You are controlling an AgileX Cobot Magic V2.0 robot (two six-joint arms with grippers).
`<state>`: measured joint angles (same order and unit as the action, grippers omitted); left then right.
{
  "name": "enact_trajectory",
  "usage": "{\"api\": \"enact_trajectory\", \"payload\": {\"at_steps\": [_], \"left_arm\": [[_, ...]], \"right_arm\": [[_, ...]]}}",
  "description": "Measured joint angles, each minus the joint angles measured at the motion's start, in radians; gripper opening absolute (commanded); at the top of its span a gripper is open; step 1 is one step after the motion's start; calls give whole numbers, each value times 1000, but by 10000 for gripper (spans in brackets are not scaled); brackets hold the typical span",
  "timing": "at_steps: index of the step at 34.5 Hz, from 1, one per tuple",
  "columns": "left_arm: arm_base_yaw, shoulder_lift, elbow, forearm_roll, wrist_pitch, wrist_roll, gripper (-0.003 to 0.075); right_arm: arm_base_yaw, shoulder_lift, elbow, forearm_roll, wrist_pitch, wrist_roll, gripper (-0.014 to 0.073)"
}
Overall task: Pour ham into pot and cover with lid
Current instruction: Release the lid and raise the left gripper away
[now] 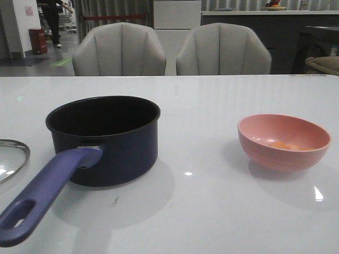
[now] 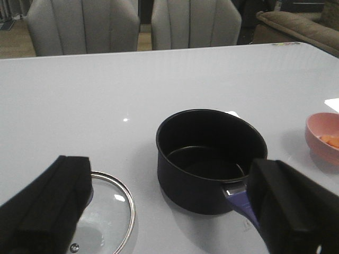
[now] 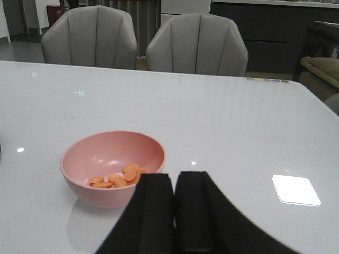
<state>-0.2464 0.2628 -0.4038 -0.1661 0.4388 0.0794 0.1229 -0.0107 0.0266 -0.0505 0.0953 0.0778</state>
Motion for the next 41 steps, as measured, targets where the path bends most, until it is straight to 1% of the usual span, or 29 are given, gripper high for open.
{"api": "enact_trajectory", "payload": {"at_steps": [5,12,17,20,24,30,39,41], "left_arm": [[-32,-80,59,1,-49,0,617],[-53,-102,93,1,-98,0,617],[-53,-102,93,1,-110,0,617],[-53,-102,93,1,-112,0,617],[-53,-102,93,1,-112,0,617],[-53,-102,93,1,-110,0,617],[-53,-102,93,1,-110,0,617],[-53,-102,93,1,-110,0,617]], "right_arm": [[0,0,0,0,0,0,148],[0,0,0,0,0,0,148],[0,0,0,0,-84,0,148],[0,0,-14,0,-95,0,148],[0,47,-103,0,-24,0,148],[0,237,-248,0,147,0,148],[0,394,-270,5,169,2,157],[0,438,-290,16,169,2,205]]}}
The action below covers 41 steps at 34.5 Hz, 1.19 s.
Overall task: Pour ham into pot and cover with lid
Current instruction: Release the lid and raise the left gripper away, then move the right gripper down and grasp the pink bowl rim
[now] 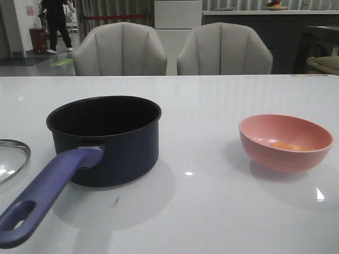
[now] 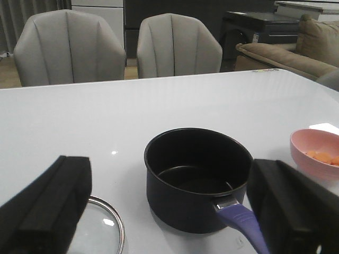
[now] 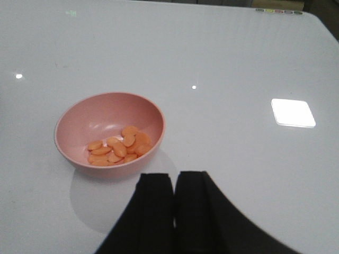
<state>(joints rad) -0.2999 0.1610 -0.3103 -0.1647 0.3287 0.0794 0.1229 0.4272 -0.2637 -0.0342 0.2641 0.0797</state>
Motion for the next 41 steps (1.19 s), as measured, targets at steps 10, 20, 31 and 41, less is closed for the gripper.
{"api": "enact_trajectory", "payload": {"at_steps": [10,20,31,41], "left_arm": [[0,0,0,0,2,0,617],[0,0,0,0,2,0,617],[0,0,0,0,2,0,617],[0,0,0,0,2,0,617]], "right_arm": [[0,413,-208,63,0,2,486],[0,830,-442,89,32,4,487],[0,1124,-637,92,102,4,487],[0,1283,-734,94,147,6,267]]}}
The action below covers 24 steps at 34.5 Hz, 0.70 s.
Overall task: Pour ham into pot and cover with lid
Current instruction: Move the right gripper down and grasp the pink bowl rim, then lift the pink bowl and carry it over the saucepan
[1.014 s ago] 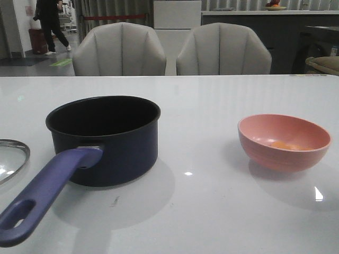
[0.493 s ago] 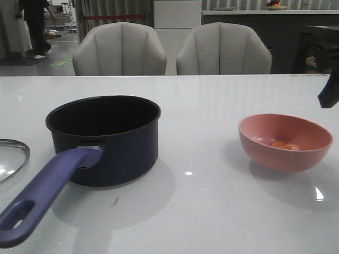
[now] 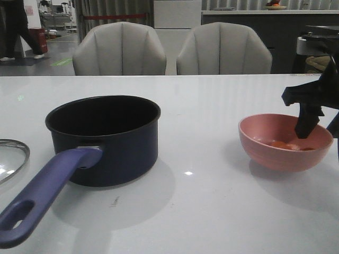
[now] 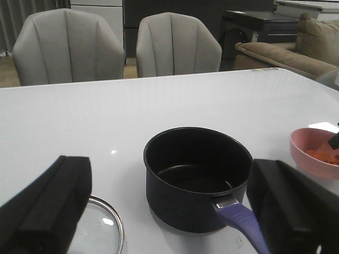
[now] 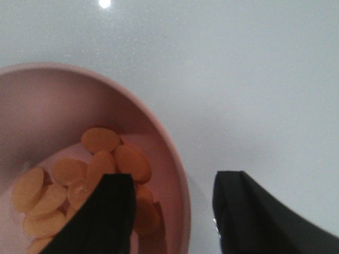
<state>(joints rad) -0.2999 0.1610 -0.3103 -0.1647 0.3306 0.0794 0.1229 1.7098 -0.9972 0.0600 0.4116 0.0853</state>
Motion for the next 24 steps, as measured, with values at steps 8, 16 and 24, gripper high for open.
{"api": "enact_trajectory", "payload": {"at_steps": [8,16,24], "left_arm": [[0,0,0,0,1,0,617],[0,0,2,0,1,0,617],[0,0,2,0,1,0,617]], "right_arm": [[0,28,-21,2,12,0,140],[0,20,-23,4,-3,0,139],[32,-73,-48,39,3,-30,139]]}}
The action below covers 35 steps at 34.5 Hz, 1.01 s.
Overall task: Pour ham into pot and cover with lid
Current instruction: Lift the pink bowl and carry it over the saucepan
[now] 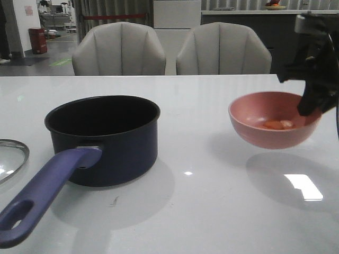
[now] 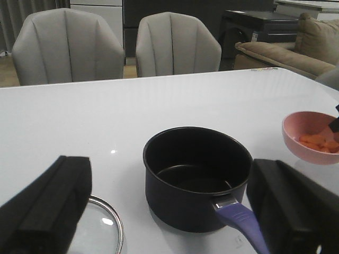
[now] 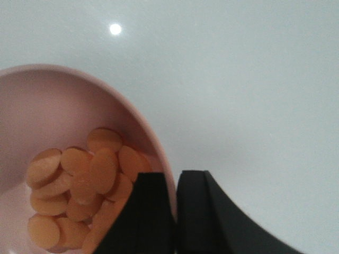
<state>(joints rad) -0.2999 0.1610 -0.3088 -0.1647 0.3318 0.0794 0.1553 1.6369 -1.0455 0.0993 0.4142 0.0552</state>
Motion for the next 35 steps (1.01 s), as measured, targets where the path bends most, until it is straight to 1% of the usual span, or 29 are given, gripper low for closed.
{"api": "enact_trajectory", "payload": {"at_steps": [4,11,14,17,19,22,26,32,35], "left_arm": [[0,0,0,0,0,0,617],[0,0,0,0,0,0,617],[0,0,0,0,0,0,617],[0,0,0,0,0,0,617],[0,0,0,0,0,0,617],[0,0,0,0,0,0,617],[0,0,0,0,0,0,617],[0,0,0,0,0,0,617],[0,0,0,0,0,0,617]], "right_arm": [[87,-48,-53,5,40,-55,139],[282,-47,-182,11,111,-69,139],[354,-23,-226,16,108,-72,139],[400,-5,-238,16,52,-72,139],[421,0,-238,16,-9,-73,139],[441,1,-220,16,-142,-72,139],[454,1,-162,16,-370,-72,139],[461,5,-11,16,-720,-80,139],[463,17,49,9,-904,-128,139]]}}
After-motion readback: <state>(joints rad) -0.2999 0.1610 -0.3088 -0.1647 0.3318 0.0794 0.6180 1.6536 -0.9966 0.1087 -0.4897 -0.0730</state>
